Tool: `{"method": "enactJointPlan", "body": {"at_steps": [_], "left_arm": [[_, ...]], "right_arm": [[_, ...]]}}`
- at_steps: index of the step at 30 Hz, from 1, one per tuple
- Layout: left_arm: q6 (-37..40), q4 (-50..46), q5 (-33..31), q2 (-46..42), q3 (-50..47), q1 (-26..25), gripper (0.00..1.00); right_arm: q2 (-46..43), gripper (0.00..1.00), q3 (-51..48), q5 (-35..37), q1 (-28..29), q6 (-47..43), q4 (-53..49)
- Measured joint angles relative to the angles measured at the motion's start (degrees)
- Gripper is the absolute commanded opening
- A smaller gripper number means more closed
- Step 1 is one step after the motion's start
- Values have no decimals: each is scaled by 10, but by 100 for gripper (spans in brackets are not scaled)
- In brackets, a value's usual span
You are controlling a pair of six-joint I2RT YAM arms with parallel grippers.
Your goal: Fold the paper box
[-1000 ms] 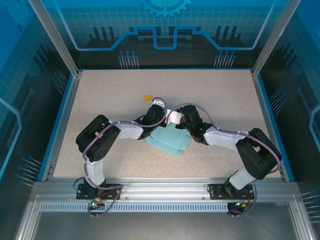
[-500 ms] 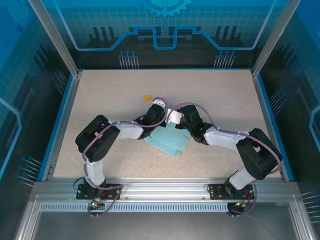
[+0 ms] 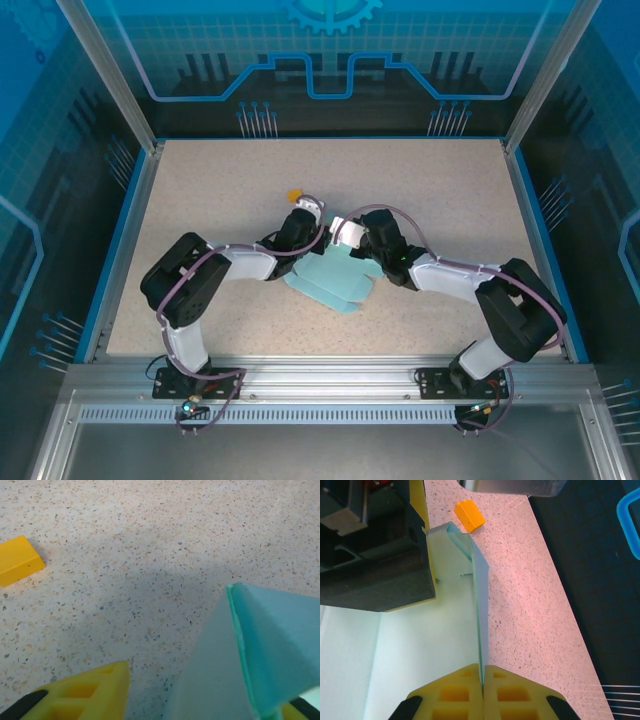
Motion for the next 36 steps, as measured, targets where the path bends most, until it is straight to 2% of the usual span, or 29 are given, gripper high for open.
{"method": "enactJointPlan", "body": {"at_steps": [11, 21, 24, 28, 36], "left_arm": [[-2, 12, 19, -5, -30, 8, 64], [-2, 10, 41, -13, -46, 17, 67], [-2, 9, 45, -13, -46, 19, 63], [2, 9, 52, -13, -46, 18, 52], [4, 8, 53, 10, -20, 16, 38]], "right_arm": [[-1, 0, 2, -5, 0, 0, -24], [-7, 0, 10, -1, -3, 0, -26], [-10, 0, 11, 0, -3, 0, -27], [-10, 0, 11, -3, -3, 0, -29], [-10, 0, 14, -4, -3, 3, -29]]}}
